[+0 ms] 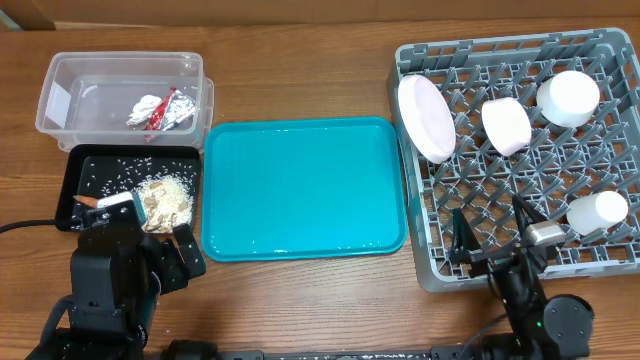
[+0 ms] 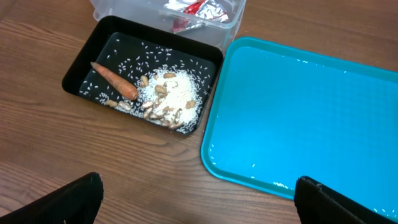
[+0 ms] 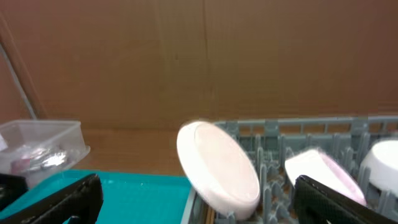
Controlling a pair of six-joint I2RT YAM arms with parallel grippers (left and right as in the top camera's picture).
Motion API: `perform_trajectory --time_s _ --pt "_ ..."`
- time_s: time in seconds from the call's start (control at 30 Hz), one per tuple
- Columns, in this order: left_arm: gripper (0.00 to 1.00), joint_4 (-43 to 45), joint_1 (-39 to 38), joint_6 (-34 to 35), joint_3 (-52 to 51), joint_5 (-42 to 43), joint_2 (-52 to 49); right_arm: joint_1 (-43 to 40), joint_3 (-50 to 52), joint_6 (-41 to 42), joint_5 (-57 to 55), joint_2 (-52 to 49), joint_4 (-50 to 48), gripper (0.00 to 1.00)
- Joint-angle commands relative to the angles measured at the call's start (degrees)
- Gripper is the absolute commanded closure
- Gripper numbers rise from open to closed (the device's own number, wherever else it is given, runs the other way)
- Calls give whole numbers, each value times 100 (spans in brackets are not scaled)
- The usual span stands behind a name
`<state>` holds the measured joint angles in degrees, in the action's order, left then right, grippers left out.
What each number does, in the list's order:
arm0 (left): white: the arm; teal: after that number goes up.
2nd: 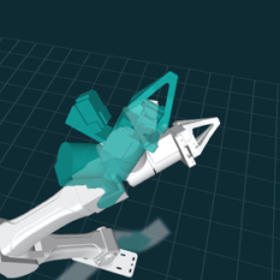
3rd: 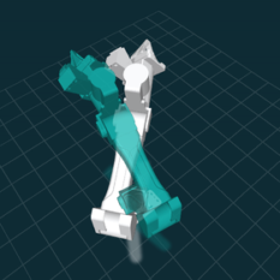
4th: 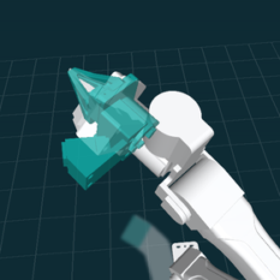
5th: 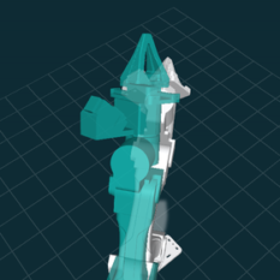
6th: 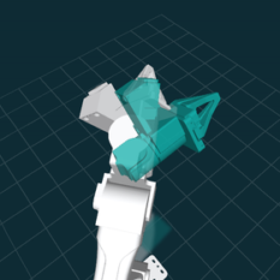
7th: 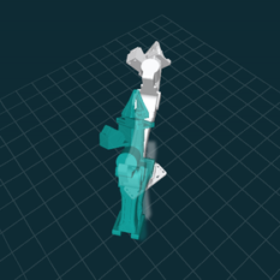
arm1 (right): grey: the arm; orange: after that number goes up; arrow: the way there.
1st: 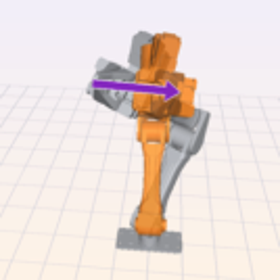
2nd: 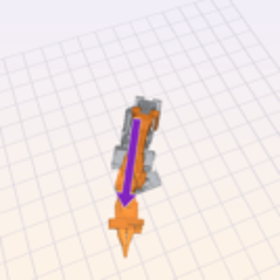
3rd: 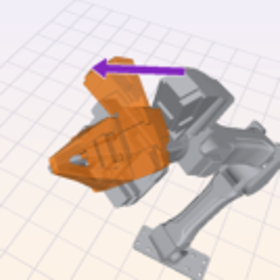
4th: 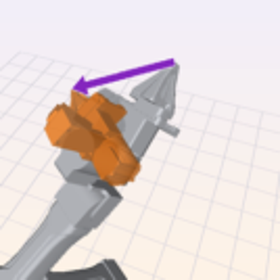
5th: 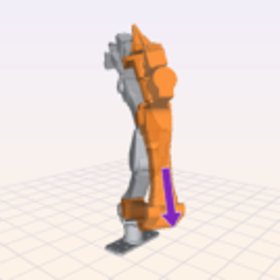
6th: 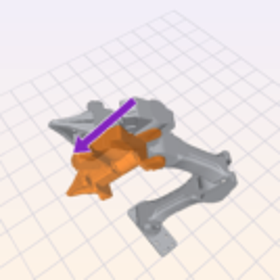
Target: Sort waste into correct bins and load items into the dishwasher
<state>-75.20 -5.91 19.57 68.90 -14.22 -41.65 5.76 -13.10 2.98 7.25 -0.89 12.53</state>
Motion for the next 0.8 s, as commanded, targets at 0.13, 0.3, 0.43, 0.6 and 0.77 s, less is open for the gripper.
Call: perform_trajectory --time_s 0.13,0.3,0.43,0.6,0.77 --pt "0 4 -11 81 -2 -79 4 15 1115 -2 -354 72 -1204 0" --pt "0 4 -11 81 -2 -79 4 17 1263 -2 -278 72 -815 0" --pt "0 4 -11 81 -2 -79 4 17 1263 -2 -271 72 -815 0" --pt "0 4 -11 81 -2 -79 4 17 1263 -2 -271 72 -817 0" --pt "0 4 -11 81 -2 -79 4 17 1263 -2 -271 72 -817 0"
